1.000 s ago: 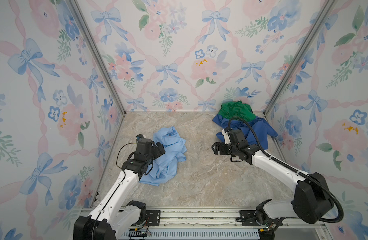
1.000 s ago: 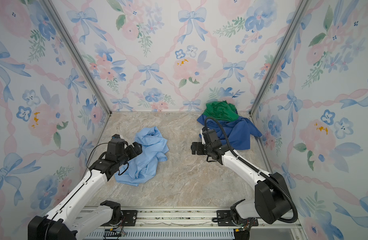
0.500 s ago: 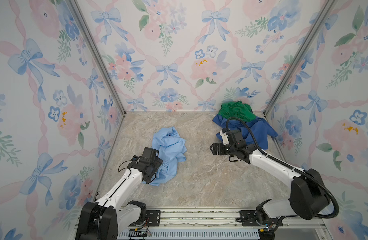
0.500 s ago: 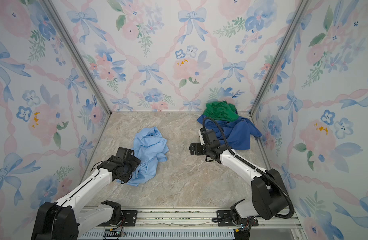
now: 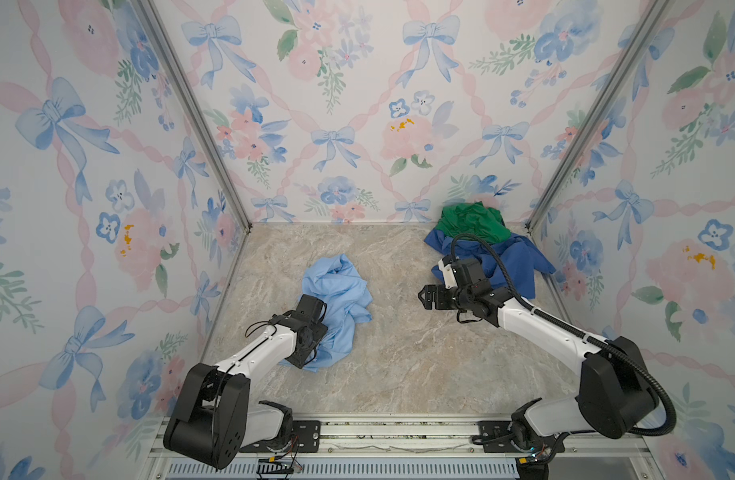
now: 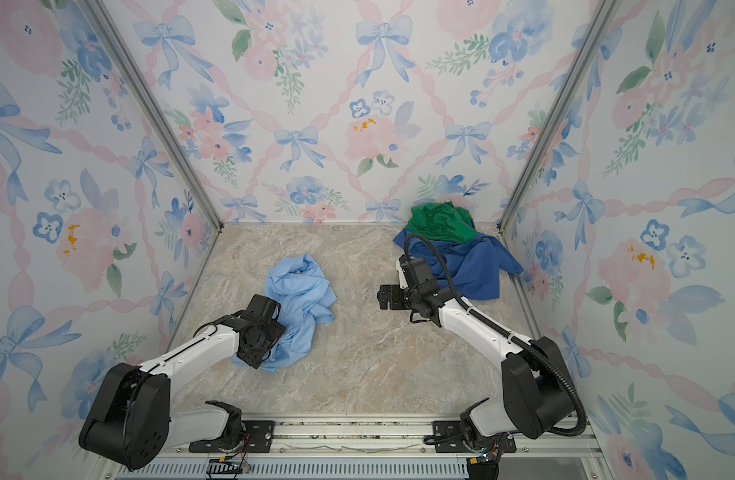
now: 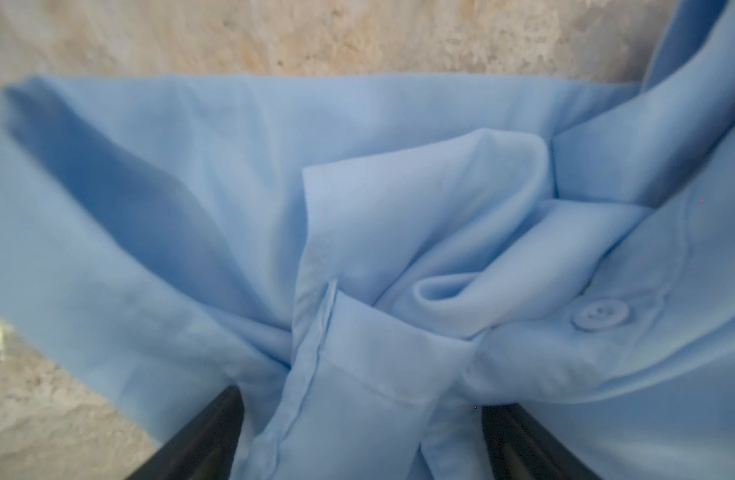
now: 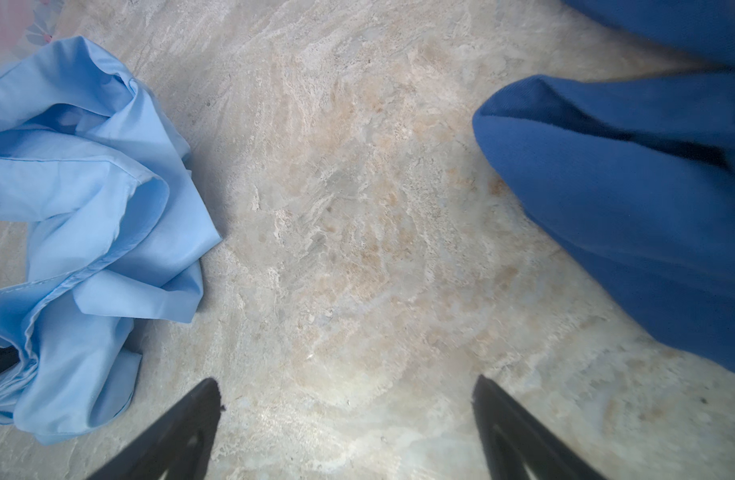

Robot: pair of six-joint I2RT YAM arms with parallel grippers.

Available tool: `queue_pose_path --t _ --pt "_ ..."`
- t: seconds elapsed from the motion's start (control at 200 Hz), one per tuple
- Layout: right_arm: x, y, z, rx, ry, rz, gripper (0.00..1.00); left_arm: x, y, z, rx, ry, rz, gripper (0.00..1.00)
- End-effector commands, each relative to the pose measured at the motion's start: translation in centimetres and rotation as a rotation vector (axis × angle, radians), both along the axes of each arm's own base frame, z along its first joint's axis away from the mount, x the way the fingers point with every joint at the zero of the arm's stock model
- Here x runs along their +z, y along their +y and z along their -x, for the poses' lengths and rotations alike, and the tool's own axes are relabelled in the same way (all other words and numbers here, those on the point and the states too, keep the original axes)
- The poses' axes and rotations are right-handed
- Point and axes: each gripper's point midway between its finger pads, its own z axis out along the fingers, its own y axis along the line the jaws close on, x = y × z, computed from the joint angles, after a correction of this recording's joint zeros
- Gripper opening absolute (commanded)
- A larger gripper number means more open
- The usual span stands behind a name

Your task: Pick out a specific cloth from the pile

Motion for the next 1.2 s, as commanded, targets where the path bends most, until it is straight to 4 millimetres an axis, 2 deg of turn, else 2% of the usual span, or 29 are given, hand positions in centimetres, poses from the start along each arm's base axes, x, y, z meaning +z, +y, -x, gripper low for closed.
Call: queue_pose_path --t 0.0,0.145,0.21,0.325,0.355,0.375,0.41,0.69,0.78,1.02,1.1,1.195 --pt "0.5 0.7 -0.3 0.007 0.006 -0.003 0.97 -2.4 1.2 1.9 0.012 0.078 -0.049 0.74" --pt "0.7 0.8 -0.2 0.008 0.003 0.004 0.97 -1.0 1.9 -0.2 -0.048 0.006 -0.112 0.3" --pt "0.8 0.6 -0.1 0.003 0.002 0.011 0.97 0.1 2.2 -1.5 -0.091 -0.022 -0.152 0.24" --pt "0.7 0.3 0.1 -0.002 0.004 0.02 0.97 2.5 2.6 -4.4 -0.218 -0.051 -0.231 0.0" --pt "0.7 0.3 0.1 -0.002 0.006 0.021 0.97 2.7 2.8 -4.8 -0.249 -0.045 -0.249 0.0" --pt "0.7 0.2 0.2 -0.003 0.007 0.023 0.97 3.8 2.5 -6.0 -0.272 -0.07 -0.258 0.0" --pt "0.7 0.2 0.3 -0.003 0.008 0.024 0.97 4.3 2.6 -6.7 -0.308 -0.059 -0.281 0.0" --pt "1.2 -0.7 0.9 -0.019 -0.003 0.04 0.97 7.1 3.7 -11.3 -0.52 0.116 -0.488 0.0" --pt "1.3 -0.9 1.1 -0.024 -0.006 0.043 0.97 8.7 3.9 -13.2 -0.598 0.158 -0.591 0.0" --pt "1.9 -0.8 1.0 -0.031 -0.011 0.033 0.97 14.3 3.2 -17.8 -0.748 0.246 -1.012 0.0" --pt "2.1 -0.8 1.0 -0.032 -0.015 0.027 0.97 16.4 2.6 -19.1 -0.769 0.297 -1.187 0.0" --pt "2.1 -0.8 1.2 -0.033 -0.013 0.028 0.97 18.1 1.1 -20.8 -0.797 0.33 -1.31 0.0"
